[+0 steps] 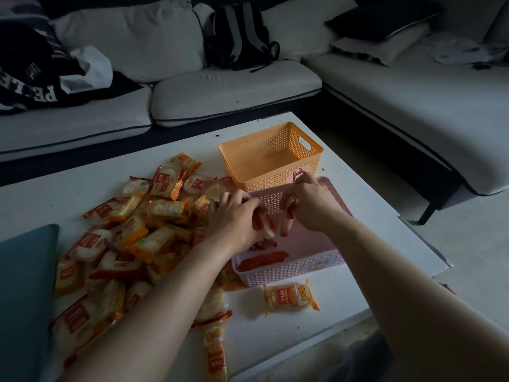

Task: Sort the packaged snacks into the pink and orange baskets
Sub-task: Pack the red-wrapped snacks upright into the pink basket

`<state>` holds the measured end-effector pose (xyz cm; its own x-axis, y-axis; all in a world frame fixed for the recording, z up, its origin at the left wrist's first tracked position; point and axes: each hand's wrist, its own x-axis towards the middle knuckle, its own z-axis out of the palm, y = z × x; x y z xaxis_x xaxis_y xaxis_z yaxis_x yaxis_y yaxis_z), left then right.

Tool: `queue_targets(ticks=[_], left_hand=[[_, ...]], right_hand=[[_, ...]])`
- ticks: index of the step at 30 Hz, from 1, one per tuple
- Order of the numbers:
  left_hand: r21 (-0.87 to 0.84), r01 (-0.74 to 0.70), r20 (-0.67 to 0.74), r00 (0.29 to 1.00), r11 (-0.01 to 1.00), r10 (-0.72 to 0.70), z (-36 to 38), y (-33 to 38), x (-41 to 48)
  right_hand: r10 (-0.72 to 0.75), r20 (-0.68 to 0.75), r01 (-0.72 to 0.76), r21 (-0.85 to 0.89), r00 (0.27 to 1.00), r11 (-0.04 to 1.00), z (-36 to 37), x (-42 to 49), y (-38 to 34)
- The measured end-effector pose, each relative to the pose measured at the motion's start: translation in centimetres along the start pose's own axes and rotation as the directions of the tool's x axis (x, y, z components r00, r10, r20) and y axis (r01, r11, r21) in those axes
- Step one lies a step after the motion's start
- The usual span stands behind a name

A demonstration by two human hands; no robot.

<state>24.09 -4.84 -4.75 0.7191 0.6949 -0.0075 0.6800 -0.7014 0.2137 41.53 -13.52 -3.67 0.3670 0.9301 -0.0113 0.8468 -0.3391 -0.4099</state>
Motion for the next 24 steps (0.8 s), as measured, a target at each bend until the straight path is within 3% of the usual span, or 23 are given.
queue_targets(ticks=[5, 9, 13, 18, 21, 24], left_hand=[[-0.039, -0.029, -0.041, 0.999, 0.999, 0.028, 0.0, 0.3, -0.3], [-0.075, -0.046, 0.002, 0.999, 0.996, 0.047, -0.7, 0.2, -0.4], [-0.237, -0.176, -0.145, 0.979, 0.955, 0.144, -2.4, 0.3, -2.7], [-0.3, -0.105, 0.255, 0.949, 0.948, 0.186, -2.9, 0.2, -5.2], [-0.289, -0.098, 0.211, 0.964, 0.952, 0.163, -3.0, 0.2, -5.5], [-0.245, -0.103, 0.218, 0.963, 0.964, 0.158, -3.2, 0.4, -5.6]], right_hand=[[-0.072, -0.076, 0.09, 0.273, 0.995, 0.958, 2.4, 0.2, -1.8], [0.199, -0.049, -0.144, 0.527, 0.979, 0.838, 2.5, 0.4, -1.5], [0.264, 0.031, -0.23, 0.594, 0.964, 0.771, 1.4, 0.1, -0.8], [0.296, 0.035, -0.246, 0.653, 0.954, 0.716, 0.5, -0.3, -0.7], [0.326, 0.132, -0.312, 0.739, 0.936, 0.597, 0.1, -0.5, -0.8], [0.259, 0.235, -0.349, 0.672, 0.937, 0.653, 0.2, -0.9, -1.1]])
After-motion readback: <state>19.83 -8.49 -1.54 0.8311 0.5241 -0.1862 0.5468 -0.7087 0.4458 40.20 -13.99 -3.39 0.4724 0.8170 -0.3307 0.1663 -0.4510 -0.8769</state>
